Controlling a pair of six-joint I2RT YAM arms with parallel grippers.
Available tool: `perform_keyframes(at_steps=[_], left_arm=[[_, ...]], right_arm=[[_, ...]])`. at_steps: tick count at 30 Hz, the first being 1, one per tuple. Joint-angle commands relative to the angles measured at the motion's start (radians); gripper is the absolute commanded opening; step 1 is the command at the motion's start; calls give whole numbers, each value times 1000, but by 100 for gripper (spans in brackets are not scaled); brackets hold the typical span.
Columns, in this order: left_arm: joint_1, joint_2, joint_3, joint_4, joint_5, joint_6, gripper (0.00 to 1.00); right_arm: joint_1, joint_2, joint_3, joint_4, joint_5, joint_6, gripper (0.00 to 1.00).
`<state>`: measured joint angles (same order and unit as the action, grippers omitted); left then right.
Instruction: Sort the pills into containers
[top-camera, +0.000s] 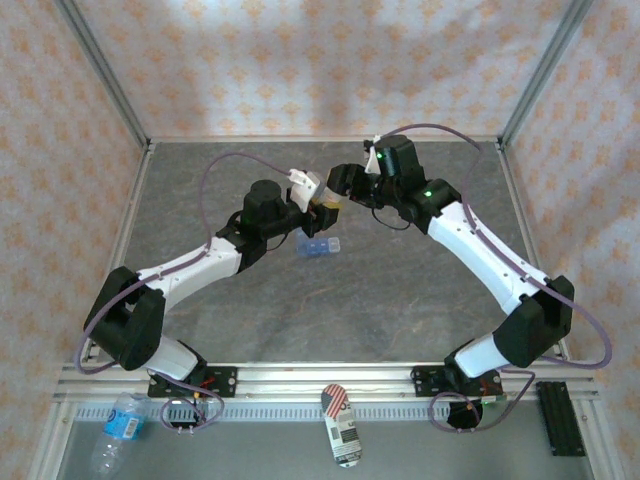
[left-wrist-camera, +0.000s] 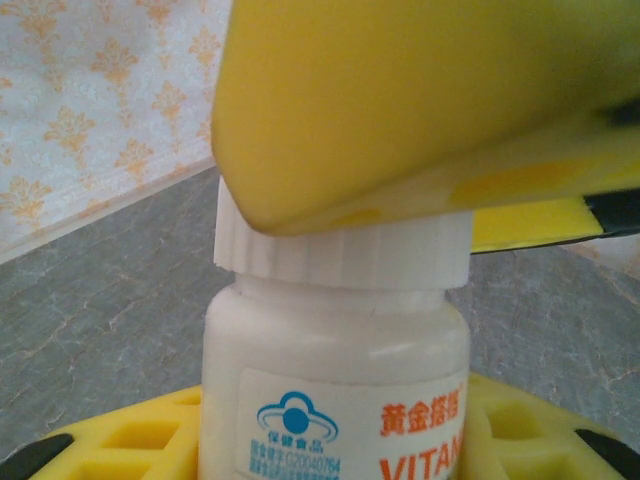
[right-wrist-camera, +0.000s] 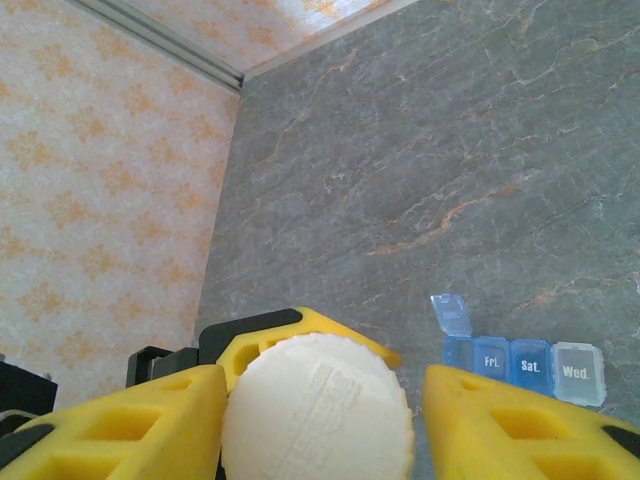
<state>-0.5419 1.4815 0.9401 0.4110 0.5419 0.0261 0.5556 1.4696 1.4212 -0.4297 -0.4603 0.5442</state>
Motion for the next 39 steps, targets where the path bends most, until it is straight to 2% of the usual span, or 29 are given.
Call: perform_keyframes(at_steps=[1,6,10,12,16,19,20,22,24,26,27,29,31,35,39], left_arm=[[-1,-18,41,28,11,-5,0],[-1,-15,44,30,17,-10,0],[-2,-21,52,7,51,-7,0],[-1,-28,58,-11,90,-6,0],[6,-36,75,-44,221,-41,0],[11,-33,79,-43,281,-82,0],[11,-32,82,-49,279,-81,0],[11,-33,77,-58,237,-63,0],[10,-37,63,-62,133,-26,0],[11,-47,29,-29,4,13,0],[10,-52,14,-5,-37,27,0],[11,-53,-2,26,-92,56,0],[10,-44,10,18,-92,70,0],[9,-19,36,11,-54,62,0],[7,-8,44,24,-36,44,0]], right_arm=[[2,-14,-16,-3,-10,-26,52],[2,-7,-16,4,-49,-47,39],[-22,-8,-1,-21,-99,-158,36],[-57,-9,2,-31,-182,-279,36],[-161,-1,-1,-88,-461,-564,36],[-235,35,31,-116,-631,-595,37],[-237,46,53,-147,-638,-604,39],[-239,39,66,-148,-628,-567,51],[-239,1,48,-95,-532,-452,63],[-239,-54,13,-31,-344,-259,78],[-238,-69,3,-23,-284,-182,81],[-232,-103,-30,6,-199,-35,83],[-212,-126,-56,19,-112,48,84],[-145,-125,-44,15,-11,90,84],[-106,-77,-3,13,7,95,82]])
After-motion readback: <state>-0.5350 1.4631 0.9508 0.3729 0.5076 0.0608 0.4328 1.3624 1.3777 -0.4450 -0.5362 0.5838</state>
